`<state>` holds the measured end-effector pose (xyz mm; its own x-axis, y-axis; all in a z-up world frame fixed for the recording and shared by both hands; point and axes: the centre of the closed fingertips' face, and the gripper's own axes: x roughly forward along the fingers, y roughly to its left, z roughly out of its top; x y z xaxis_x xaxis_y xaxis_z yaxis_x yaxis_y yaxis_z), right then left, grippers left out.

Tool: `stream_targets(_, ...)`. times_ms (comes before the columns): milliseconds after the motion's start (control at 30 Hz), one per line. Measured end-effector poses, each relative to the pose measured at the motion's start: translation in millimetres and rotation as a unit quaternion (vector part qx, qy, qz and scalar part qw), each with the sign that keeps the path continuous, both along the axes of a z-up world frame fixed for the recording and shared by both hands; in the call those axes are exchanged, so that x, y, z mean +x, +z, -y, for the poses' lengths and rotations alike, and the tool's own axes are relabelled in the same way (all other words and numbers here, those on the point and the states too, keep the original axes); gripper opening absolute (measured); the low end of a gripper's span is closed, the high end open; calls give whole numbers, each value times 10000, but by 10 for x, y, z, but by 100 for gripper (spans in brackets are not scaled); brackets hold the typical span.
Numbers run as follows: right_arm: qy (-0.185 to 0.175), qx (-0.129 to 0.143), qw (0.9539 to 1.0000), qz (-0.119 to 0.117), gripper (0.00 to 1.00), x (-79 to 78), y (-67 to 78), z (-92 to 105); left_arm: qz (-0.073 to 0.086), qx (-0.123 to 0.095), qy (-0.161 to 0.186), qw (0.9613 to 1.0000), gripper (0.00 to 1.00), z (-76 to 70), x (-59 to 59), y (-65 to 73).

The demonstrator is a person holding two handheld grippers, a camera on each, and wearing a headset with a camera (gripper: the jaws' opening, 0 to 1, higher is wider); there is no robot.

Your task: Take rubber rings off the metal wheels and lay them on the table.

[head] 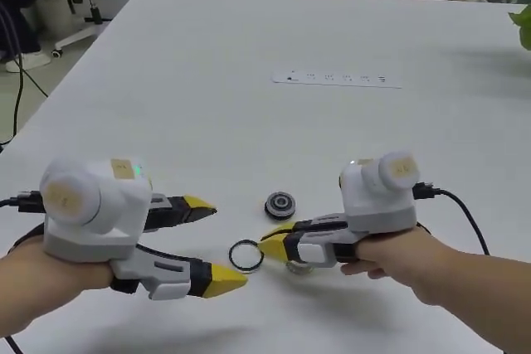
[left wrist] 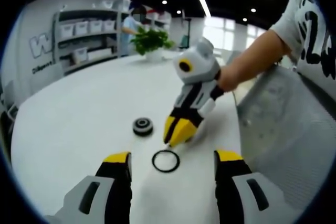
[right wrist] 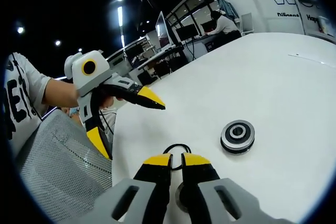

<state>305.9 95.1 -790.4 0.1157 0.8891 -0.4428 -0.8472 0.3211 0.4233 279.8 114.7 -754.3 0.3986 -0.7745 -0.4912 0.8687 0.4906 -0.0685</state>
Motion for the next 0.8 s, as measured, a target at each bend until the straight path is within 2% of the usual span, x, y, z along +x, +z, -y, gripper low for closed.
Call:
stream_targets(333, -51, 34, 9999, 132, 12, 30, 72, 54, -8, -13, -15, 10000, 64, 31, 19, 14)
stream_targets(800, -346, 210, 9986, 344, 18, 201, 284, 213, 75, -64, 146, 9998, 63, -43, 180, 99)
